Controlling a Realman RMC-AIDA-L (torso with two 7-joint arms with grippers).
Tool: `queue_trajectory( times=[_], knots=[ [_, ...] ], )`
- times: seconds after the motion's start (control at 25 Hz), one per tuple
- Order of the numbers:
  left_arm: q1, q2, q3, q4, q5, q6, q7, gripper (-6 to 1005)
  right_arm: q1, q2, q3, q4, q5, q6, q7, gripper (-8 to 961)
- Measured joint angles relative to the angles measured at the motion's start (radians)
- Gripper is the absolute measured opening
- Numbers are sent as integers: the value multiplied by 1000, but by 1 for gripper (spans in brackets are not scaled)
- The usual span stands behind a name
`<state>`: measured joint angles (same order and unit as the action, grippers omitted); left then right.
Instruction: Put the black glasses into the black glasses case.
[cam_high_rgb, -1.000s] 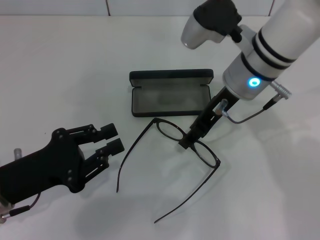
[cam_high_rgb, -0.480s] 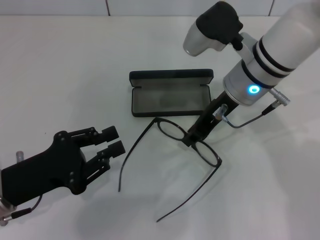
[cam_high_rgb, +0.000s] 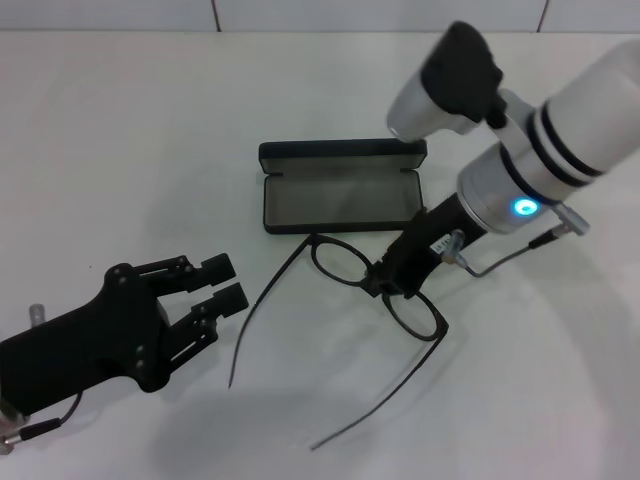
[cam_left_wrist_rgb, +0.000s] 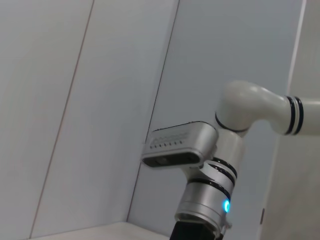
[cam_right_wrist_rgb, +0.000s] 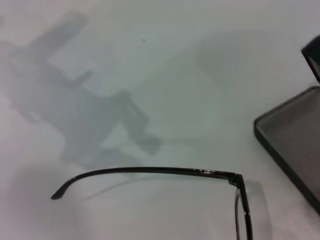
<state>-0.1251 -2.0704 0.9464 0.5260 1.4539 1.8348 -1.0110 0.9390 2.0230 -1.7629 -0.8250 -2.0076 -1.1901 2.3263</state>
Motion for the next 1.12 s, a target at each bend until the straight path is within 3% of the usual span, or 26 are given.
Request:
queue_trajectory(
  times=[0.24, 0.32, 0.52, 0.72, 0.92, 1.12],
  knots=[
    [10, 5, -9, 0, -32, 67, 3, 257, -211, 0, 117, -220, 42, -52, -138, 102],
    [-6, 3, -15, -1, -39, 98, 4, 256, -328, -2, 208, -283, 147, -89, -283, 102],
    [-77, 3, -12, -22, -80, 181, -43, 234, -457, -3, 353, -270, 344, -216, -552, 101],
    [-167, -9, -1, -34, -108, 200, -113, 140, -502, 1, 368, -221, 404, -269, -729, 101],
    [-262, -11, 42, -77, -97, 198, -133, 45, -496, 3, 362, -167, 481, -271, -823, 101],
    [-313, -10, 50, -119, -71, 196, -131, 30, -493, 1, 362, -141, 571, -278, -911, 100]
  ],
)
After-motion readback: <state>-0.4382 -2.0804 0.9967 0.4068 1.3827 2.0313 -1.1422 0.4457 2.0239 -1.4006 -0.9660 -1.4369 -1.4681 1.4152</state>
